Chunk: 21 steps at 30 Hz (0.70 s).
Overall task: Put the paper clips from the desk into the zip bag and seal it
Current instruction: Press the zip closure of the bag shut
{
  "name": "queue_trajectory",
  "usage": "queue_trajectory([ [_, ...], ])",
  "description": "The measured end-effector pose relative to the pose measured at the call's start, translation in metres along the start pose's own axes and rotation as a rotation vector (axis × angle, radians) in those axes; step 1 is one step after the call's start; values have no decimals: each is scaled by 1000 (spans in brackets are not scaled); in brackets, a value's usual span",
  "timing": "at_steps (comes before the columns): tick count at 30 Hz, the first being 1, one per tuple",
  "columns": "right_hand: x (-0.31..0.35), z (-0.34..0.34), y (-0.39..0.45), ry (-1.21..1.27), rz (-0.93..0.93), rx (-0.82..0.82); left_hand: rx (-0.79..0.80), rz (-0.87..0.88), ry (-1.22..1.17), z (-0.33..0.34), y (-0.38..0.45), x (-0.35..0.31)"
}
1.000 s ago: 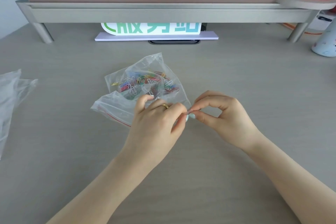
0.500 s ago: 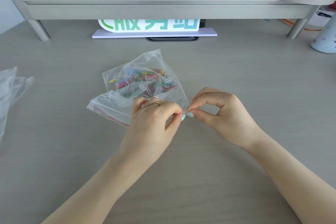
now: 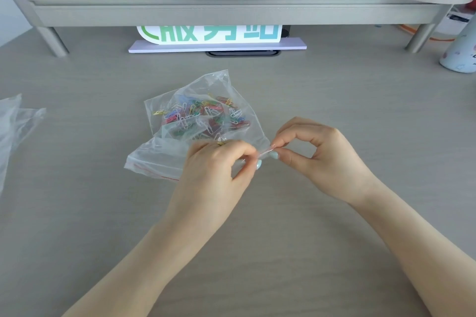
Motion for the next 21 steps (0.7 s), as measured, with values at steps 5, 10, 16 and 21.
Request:
queue_trajectory([
  [5,-2,-1,0,22,17,10,8,-9,-38,-3,0,1],
  [10,-5,7,0,34,-3,61,9,9,-22,-1,-1,0],
  [16,-4,9,0,42,-14,57,11,6,-22,-1,-2,-2],
  [21,-1,9,0,-7,-41,40,13,-19,-46,-1,-3,-3],
])
Point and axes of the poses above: each hand's wrist, its own y-axis towards the middle knuckle, its own z-axis out of the palm, x = y × z, the point moved 2 cm from there along y, towards the middle knuckle, and after that the axes turned 11 degrees about x, right-handed, at the moved point
